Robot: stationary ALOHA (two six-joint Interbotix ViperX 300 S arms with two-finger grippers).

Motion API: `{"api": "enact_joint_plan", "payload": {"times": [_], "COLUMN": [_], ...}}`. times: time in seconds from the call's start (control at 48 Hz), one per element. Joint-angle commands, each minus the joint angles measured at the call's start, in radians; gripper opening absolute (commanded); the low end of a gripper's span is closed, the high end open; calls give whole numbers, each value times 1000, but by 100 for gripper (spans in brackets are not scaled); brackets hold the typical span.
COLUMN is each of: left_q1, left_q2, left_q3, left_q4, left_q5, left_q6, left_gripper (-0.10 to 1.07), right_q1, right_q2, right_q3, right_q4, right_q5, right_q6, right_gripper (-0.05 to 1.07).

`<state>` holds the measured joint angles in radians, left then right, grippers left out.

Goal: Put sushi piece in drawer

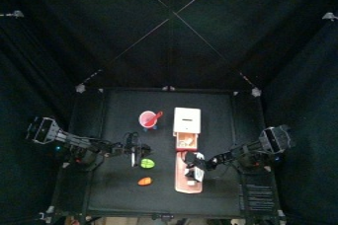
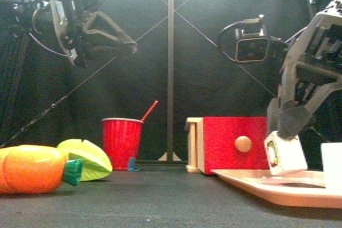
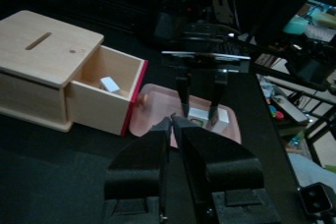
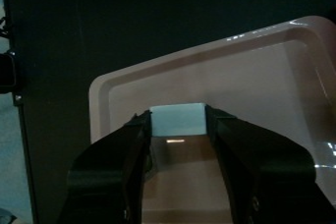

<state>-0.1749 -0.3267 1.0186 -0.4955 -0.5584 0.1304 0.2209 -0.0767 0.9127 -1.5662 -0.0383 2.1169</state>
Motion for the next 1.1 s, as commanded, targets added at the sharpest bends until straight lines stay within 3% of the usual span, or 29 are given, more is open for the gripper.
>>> {"api": "enact_joint_plan", "payload": {"times": [0.0, 0.167, 0.458, 0.75, 0.938, 1.083], "left_q1": [0, 0, 2, -5, -5, -5], "left_q2": [-8, -8, -6, 8, 8, 11], "left_q3": [-20, -20, -17, -17, -15, -18], "left_q4": [2, 5, 2, -9, -17, -17], "left_q5": [-9, -9, -8, -9, -9, -9], "left_q6": [2, 3, -2, -2, -2, -2], "left_gripper": [56, 56, 56, 56, 56, 56], "right_q1": [-3, -12, -110, -169, -163, -144], "right_q2": [-32, -57, -160, -290, -400, -440], "right_q3": [-11, -12, -21, 25, 95, 133], "right_q4": [-2, -12, -83, -83, -61, -32], "right_q5": [0, 8, 54, 236, 397, 454], "right_q6": [-2, -3, -2, -2, 11, 11], "right_gripper": [61, 61, 61, 61, 61, 62]}}
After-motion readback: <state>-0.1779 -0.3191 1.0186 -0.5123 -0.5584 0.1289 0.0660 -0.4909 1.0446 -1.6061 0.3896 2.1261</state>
